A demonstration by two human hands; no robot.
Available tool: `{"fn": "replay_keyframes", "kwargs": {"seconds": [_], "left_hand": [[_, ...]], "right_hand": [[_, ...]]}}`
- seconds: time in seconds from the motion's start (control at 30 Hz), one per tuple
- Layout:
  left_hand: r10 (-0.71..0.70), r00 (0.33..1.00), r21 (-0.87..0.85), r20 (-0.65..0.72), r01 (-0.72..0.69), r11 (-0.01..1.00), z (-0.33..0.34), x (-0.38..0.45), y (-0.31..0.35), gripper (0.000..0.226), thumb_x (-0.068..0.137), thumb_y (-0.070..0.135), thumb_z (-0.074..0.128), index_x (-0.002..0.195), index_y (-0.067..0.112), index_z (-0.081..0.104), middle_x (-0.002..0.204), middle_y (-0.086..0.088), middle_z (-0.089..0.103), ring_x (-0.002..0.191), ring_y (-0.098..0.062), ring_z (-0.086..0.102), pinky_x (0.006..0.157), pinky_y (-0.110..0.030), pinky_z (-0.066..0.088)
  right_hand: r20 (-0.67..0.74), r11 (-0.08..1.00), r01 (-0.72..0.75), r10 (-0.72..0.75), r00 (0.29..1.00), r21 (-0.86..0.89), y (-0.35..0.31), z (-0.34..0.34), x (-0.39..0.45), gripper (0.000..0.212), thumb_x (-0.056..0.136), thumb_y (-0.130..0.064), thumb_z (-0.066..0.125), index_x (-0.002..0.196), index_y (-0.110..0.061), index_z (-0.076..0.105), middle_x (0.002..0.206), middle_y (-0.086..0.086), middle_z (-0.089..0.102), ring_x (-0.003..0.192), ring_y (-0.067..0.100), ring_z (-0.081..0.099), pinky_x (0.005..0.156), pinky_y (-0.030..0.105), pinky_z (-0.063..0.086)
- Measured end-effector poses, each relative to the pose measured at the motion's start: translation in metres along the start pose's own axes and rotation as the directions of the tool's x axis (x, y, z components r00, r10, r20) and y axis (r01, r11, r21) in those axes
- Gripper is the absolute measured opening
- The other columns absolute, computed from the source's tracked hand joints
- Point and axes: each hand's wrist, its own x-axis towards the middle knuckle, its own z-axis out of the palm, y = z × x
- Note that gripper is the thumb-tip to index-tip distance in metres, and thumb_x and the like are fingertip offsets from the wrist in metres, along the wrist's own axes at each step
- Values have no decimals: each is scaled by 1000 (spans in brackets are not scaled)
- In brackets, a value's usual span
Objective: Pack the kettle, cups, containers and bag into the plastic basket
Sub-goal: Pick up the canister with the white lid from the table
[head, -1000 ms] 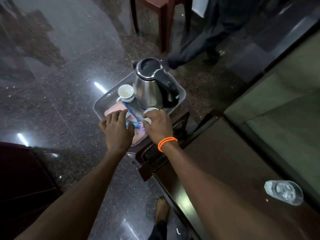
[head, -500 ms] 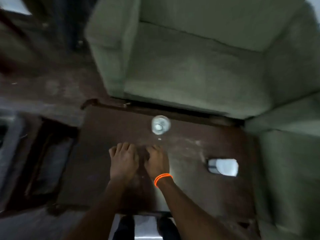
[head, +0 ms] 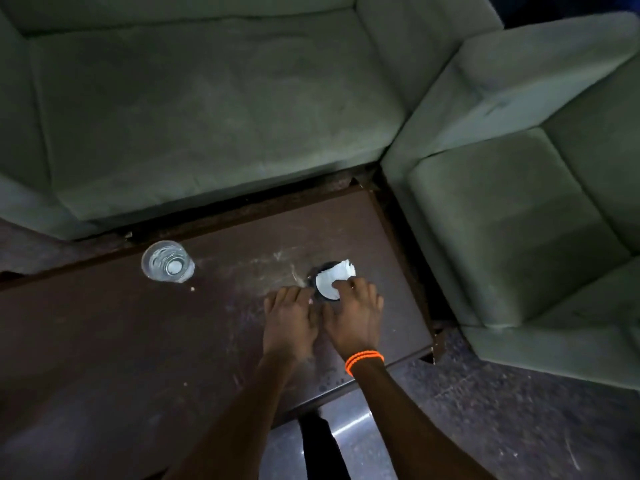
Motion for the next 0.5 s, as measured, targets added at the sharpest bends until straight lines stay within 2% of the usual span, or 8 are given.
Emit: {"fn": "replay_keyframes", "kwargs": {"seconds": [0.1, 0.17, 0.23, 0.3, 0.37, 0.43, 0.5], "left_hand": [[-110, 994, -232, 20, 112, 966, 6, 15, 4, 37, 86, 11, 60, 123, 12, 65, 116, -13, 66, 109, -37, 60, 93, -46, 50], [-270, 963, -413, -3, 245, 877, 8, 28, 8, 30, 92, 13, 59, 121, 9, 66, 114, -16, 69, 105, -38, 64, 90, -46, 54], [-386, 922, -511, 26, 344, 787, 9, 41, 7, 21, 94, 24, 64, 108, 10, 73, 98, -15, 76, 96, -34, 70, 87, -42, 55], [-398, 909, -549, 124, 397, 736, 10, 50, 6, 19, 90, 30, 70, 91, 13, 77, 82, -12, 77, 85, -31, 74, 82, -41, 58], [-411, 892, -603, 186, 434, 669, 10, 56, 5, 11, 84, 19, 73, 84, 9, 78, 74, -14, 76, 76, -33, 75, 76, -45, 60], [-452, 877, -639, 160, 441, 630, 5, 61, 0, 8, 80, 5, 69, 79, 2, 76, 71, -17, 75, 72, -36, 74, 69, -49, 59], [-477, 871, -644, 117, 432, 631, -5, 67, -7, 9, 79, 3, 67, 79, 1, 77, 72, -17, 75, 73, -34, 74, 68, -47, 59]], "right_hand": [[-3, 992, -118, 118, 993, 43, 6, 1, 16, 68, 60, -49, 76, 121, -28, 54, 115, 1, 51, 101, 27, 47, 78, 41, 40], [78, 981, -131, 121, 990, 141, 10, 6, 30, 86, 59, -56, 71, 135, -25, 47, 130, 6, 48, 112, 30, 46, 90, 43, 45], [186, 924, -162, 101, 977, 346, 12, 11, 43, 95, 59, -44, 77, 144, -17, 42, 140, 12, 48, 123, 33, 48, 103, 46, 44], [252, 856, -212, 99, 963, 472, 11, 16, 54, 87, 63, -29, 83, 141, -14, 47, 138, 11, 55, 124, 31, 54, 104, 46, 48], [258, 865, -201, 86, 962, 461, 4, 19, 60, 72, 66, -27, 84, 131, -15, 54, 130, 9, 59, 118, 31, 59, 99, 45, 52], [250, 878, -168, 58, 966, 448, -8, 20, 67, 70, 67, -27, 86, 128, -14, 53, 129, 9, 58, 117, 31, 59, 98, 47, 51], [255, 894, -125, 13, 967, 431, -23, 20, 75, 79, 67, -32, 86, 135, -12, 50, 136, 9, 54, 124, 31, 54, 102, 49, 49]]}}
